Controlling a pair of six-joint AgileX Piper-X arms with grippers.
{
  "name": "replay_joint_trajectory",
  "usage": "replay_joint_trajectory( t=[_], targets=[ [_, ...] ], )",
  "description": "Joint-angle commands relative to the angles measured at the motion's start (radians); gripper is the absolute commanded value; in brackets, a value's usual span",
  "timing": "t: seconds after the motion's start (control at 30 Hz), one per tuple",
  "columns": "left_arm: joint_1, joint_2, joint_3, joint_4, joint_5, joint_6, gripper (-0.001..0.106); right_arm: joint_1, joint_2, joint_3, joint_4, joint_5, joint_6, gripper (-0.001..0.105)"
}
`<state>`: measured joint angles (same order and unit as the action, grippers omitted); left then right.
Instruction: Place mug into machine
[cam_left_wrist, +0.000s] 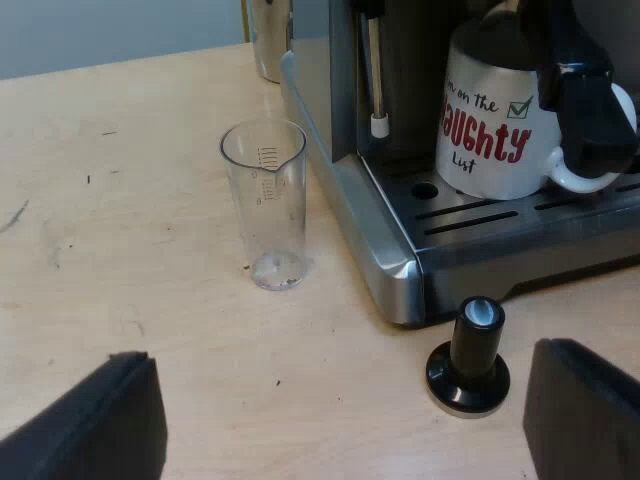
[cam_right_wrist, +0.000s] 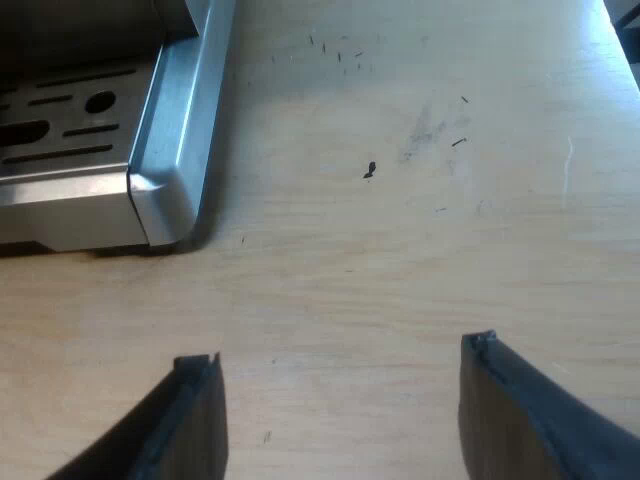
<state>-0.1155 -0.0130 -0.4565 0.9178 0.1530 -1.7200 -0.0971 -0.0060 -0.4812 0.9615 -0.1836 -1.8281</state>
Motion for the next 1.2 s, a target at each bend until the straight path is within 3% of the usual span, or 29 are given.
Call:
replay_joint_trajectory(
  t=[0.03,0.47,1.2],
  targets=[
    [0.003,-0.037,-0.002,-0.009,0.002,-0.011,0.079,0.001,-0.048,-0.005,-0.01,0.0,-0.007,0.052],
    [0.106,-0.037,-0.002,-0.009,0.002,-0.011,0.079,0.022,-0.048,-0.005,-0.01,0.0,-0.007,0.052],
    [0.105,-0.04,-0.002,-0.009,0.002,-0.011,0.079,0.071,-0.048,-0.005,-0.01,0.0,-0.007,0.052]
  ],
)
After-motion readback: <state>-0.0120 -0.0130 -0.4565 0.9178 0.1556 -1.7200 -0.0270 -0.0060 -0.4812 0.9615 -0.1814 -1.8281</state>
